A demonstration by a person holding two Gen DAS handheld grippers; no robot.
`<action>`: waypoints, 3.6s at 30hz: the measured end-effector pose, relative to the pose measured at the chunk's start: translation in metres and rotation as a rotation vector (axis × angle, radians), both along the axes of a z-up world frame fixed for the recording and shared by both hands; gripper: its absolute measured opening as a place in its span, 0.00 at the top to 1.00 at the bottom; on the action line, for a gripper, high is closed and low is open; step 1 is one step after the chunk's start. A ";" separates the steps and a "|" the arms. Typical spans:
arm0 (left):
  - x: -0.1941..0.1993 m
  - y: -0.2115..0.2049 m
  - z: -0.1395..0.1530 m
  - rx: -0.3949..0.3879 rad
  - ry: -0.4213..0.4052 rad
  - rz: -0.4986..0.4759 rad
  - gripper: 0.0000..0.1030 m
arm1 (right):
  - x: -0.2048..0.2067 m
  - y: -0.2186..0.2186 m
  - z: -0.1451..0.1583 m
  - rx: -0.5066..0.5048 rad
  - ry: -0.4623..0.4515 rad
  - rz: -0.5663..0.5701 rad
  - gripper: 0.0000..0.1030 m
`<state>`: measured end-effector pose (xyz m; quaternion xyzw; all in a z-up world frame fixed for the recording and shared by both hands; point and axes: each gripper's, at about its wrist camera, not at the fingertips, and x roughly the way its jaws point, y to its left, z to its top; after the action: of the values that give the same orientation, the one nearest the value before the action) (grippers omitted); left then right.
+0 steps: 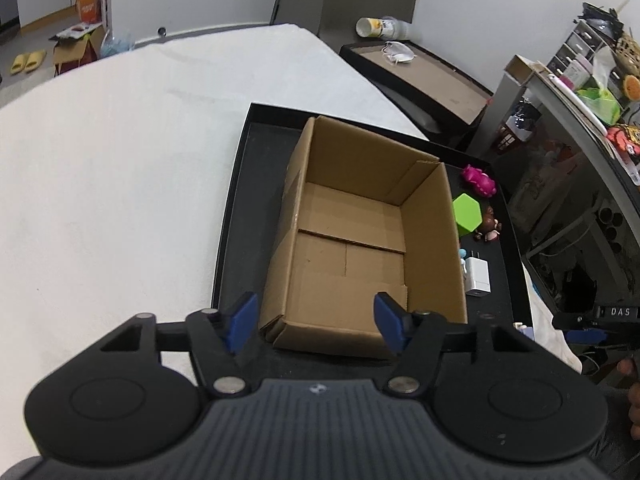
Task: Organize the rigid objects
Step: 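Grasp the cardboard box wall with the left gripper while the right gripper grasps the lavender cube toy, then carry the lavender cube toy with the right gripper into the box and release it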
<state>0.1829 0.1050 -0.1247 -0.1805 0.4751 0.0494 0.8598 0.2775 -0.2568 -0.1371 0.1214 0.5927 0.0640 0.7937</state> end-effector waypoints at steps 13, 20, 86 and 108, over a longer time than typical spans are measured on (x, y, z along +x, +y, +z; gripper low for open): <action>0.015 0.007 -0.026 -0.029 0.040 0.021 0.61 | 0.017 -0.004 -0.032 0.043 0.098 -0.035 0.59; 0.020 0.009 -0.035 -0.033 0.050 0.031 0.67 | 0.023 0.004 -0.042 -0.028 0.116 -0.016 0.59; 0.016 0.017 -0.054 -0.031 0.040 0.041 0.85 | 0.035 0.102 0.031 -0.122 -0.113 0.180 0.57; 0.015 0.025 -0.060 -0.072 0.027 0.022 0.84 | 0.040 0.201 0.056 -0.134 -0.196 0.320 0.57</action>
<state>0.1981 0.1295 -0.1850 -0.2157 0.4862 0.0440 0.8457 0.3173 -0.0558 -0.0814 -0.0343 0.5271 0.1611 0.8337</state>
